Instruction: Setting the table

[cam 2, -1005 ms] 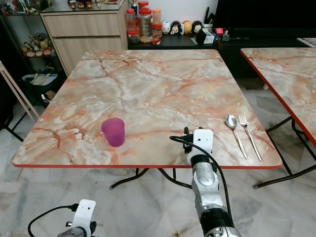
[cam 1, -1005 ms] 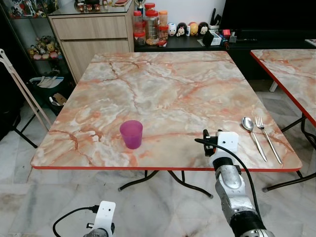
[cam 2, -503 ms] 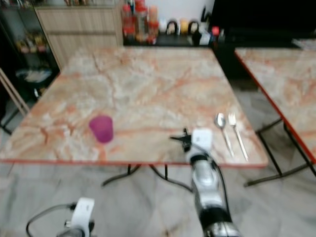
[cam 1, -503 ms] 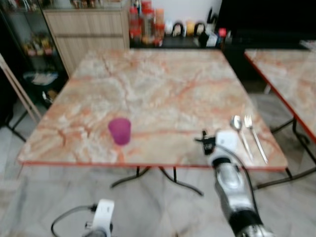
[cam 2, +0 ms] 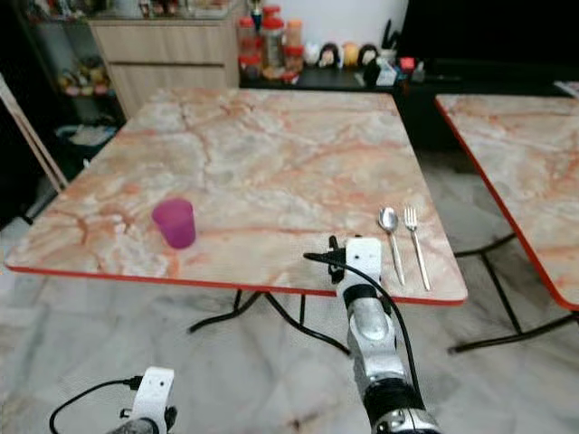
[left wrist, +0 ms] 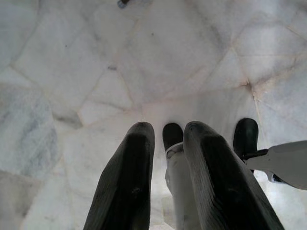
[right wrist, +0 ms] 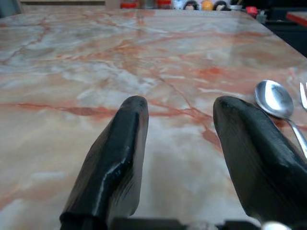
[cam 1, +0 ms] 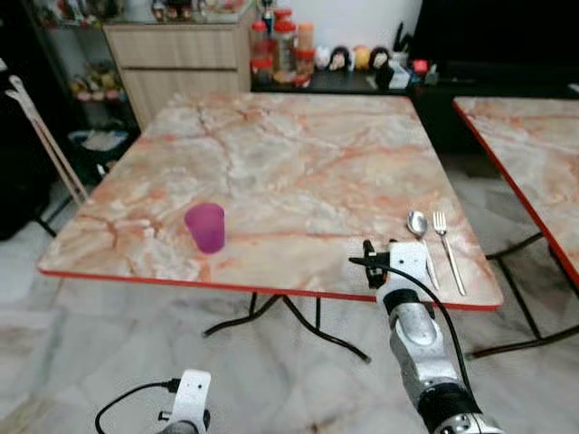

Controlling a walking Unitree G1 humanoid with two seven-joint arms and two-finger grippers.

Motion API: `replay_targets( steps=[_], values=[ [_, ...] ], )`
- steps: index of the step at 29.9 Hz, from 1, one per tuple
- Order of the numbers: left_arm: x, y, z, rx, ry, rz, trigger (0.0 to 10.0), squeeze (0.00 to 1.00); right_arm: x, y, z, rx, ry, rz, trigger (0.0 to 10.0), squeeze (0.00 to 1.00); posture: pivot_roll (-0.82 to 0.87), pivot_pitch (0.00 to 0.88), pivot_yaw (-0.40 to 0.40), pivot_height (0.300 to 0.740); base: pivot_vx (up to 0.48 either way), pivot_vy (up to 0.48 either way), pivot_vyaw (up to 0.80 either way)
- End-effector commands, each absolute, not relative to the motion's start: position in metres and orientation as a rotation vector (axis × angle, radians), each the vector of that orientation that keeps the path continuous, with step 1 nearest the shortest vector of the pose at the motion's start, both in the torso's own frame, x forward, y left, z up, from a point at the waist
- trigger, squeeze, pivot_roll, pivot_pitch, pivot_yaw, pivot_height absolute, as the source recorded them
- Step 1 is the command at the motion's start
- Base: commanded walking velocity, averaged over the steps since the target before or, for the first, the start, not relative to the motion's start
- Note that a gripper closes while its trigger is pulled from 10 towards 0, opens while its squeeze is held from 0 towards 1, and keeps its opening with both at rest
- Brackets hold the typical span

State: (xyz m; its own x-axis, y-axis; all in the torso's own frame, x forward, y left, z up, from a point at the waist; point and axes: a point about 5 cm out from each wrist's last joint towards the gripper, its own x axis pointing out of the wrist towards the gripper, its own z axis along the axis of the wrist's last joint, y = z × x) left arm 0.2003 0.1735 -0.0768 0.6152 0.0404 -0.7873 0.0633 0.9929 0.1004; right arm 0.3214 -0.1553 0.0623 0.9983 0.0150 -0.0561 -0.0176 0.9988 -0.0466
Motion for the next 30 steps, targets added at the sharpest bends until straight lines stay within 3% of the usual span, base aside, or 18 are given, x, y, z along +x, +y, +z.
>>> replay_targets(
  steps=[1,6,13,30],
  values=[
    [0.1981,0.176,-0.0777,0.111,0.912,-0.006,10.0,0.0,0.3238,-0.1518,0.0654,-0.036,0.042,0.026,10.0,0.0,-0.05,0.0,-0.034,0.725,0.0,0.0,0.0],
    [0.2001,0.1766,-0.0767,0.113,0.91,0.0,10.0,0.0,0.3251,-0.1511,0.0672,-0.023,0.035,0.026,10.0,0.0,-0.04,0.0,-0.037,0.725,0.0,0.0,0.0],
    [0.201,0.1779,-0.0761,0.111,0.908,0.007,10.0,0.0,0.3268,-0.1492,0.0696,0.007,0.027,0.027,10.0,0.0,-0.04,0.0,-0.037,0.725,0.267,0.0,-0.42],
    [0.1986,0.1817,-0.0769,0.109,0.913,0.019,10.0,0.0,0.3263,-0.1481,0.0689,0.015,0.023,0.02,10.0,0.0,-0.03,0.0,-0.035,0.725,0.255,0.0,0.0]
  ],
)
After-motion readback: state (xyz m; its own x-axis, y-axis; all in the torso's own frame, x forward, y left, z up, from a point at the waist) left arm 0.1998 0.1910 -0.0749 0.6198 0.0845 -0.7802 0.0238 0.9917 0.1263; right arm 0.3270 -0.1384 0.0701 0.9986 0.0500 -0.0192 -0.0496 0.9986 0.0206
